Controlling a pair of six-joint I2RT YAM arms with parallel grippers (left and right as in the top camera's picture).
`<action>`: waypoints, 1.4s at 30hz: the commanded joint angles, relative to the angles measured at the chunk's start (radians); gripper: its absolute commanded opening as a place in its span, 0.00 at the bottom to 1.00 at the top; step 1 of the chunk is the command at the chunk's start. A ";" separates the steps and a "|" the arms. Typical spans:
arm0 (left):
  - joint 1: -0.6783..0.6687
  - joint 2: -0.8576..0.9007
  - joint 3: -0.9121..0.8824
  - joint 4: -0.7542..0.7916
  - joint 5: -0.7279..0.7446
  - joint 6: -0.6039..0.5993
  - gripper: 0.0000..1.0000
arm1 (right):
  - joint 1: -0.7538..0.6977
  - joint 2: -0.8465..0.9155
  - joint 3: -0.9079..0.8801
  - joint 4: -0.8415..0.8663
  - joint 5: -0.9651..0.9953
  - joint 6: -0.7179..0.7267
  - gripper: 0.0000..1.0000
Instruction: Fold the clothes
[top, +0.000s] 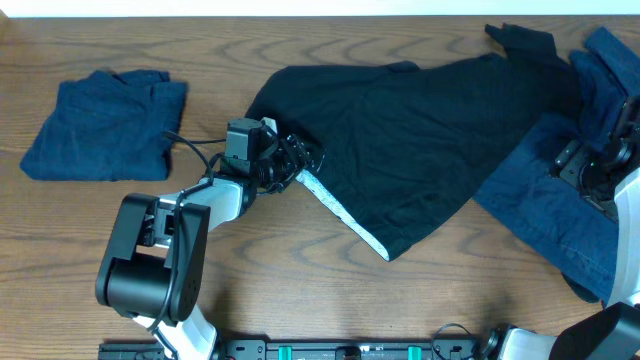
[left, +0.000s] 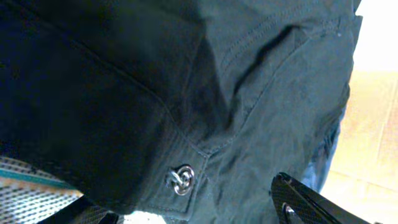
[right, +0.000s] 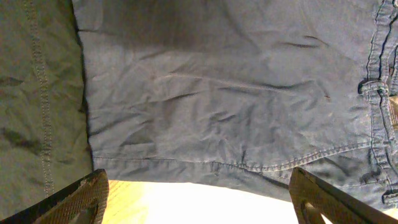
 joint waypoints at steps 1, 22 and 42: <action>0.000 0.012 -0.007 -0.004 0.051 -0.008 0.75 | -0.006 0.001 -0.001 0.000 -0.001 -0.012 0.91; -0.042 -0.039 -0.007 -0.004 -0.201 0.000 0.74 | -0.006 0.001 -0.001 -0.004 -0.009 -0.012 0.91; 0.053 -0.188 -0.007 -0.348 0.066 0.154 0.06 | -0.006 0.001 -0.001 -0.004 -0.016 -0.031 0.89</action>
